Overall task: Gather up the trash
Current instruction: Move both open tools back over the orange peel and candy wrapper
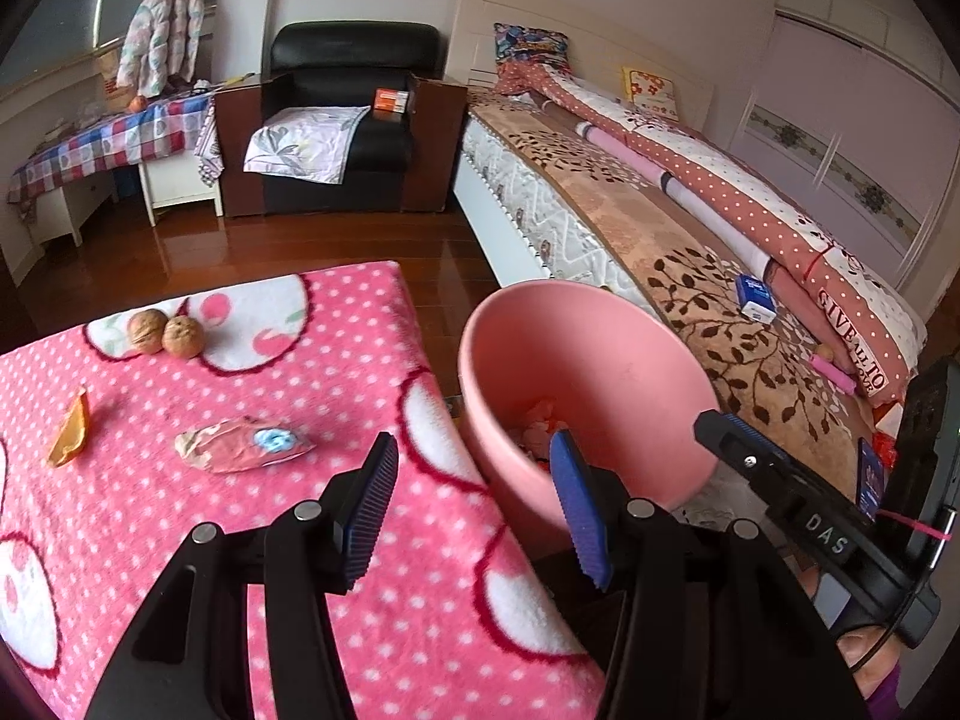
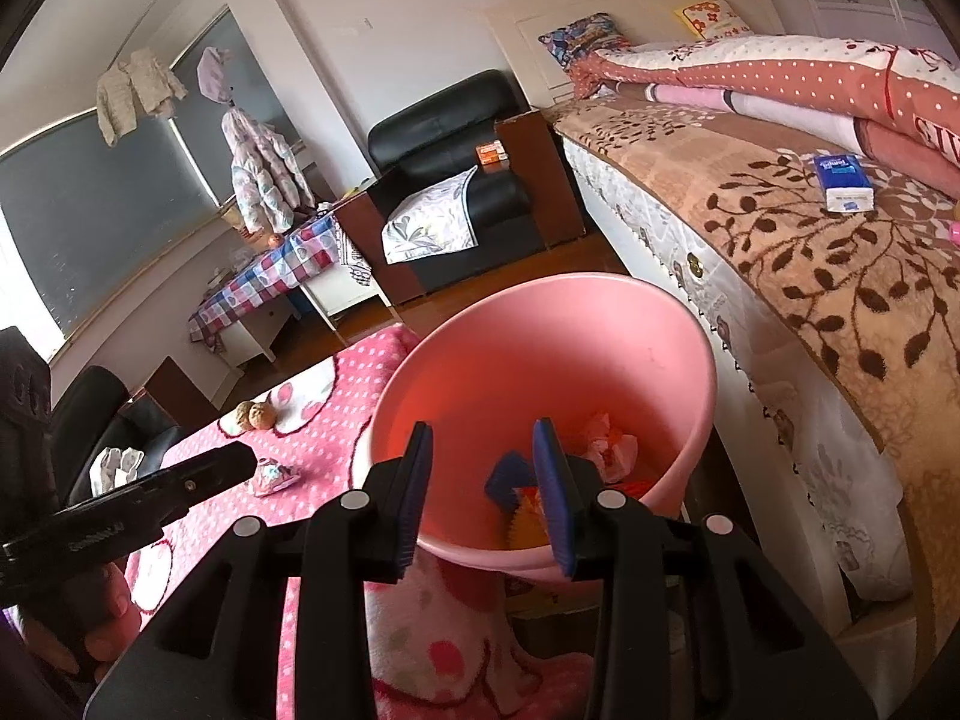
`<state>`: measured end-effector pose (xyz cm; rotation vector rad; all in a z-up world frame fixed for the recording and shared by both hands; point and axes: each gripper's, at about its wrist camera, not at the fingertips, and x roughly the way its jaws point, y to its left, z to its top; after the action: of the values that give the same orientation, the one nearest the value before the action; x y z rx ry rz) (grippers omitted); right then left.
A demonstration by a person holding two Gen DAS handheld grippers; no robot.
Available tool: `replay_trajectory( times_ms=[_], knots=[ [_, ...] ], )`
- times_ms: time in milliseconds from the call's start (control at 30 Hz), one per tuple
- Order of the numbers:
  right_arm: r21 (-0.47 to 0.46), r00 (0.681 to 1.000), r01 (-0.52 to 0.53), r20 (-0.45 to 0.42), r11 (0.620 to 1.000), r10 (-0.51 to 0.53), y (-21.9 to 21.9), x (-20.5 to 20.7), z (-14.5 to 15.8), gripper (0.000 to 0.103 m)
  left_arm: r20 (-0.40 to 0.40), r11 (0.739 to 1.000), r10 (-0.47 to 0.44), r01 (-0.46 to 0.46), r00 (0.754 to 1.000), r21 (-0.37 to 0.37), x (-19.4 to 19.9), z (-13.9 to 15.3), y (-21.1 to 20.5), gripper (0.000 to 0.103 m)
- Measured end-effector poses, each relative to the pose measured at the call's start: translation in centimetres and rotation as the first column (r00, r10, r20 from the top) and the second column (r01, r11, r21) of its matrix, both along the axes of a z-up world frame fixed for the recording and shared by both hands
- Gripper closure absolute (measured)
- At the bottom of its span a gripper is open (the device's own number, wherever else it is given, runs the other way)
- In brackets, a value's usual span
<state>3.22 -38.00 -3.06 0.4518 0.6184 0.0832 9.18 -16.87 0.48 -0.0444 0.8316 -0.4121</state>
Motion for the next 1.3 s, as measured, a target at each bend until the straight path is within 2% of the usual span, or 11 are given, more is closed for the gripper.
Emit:
replay_trajectory(
  times_ms=[700,1300],
  knots=[
    [-0.027,0.992,-0.12,0.03,0.992,0.121,3.7,-0.4,1.2,0.068,-0.028,0.985,0.17,-0.17,0.985,-0.009,-1.6,-0.7,8.8,0.051],
    [-0.07,0.972,-0.236,-0.005,0.969,0.236,9.5,0.0,1.2,0.068,-0.066,0.948,0.316,-0.318,0.947,-0.02,-2.9,-2.7,16.6,0.051]
  ],
)
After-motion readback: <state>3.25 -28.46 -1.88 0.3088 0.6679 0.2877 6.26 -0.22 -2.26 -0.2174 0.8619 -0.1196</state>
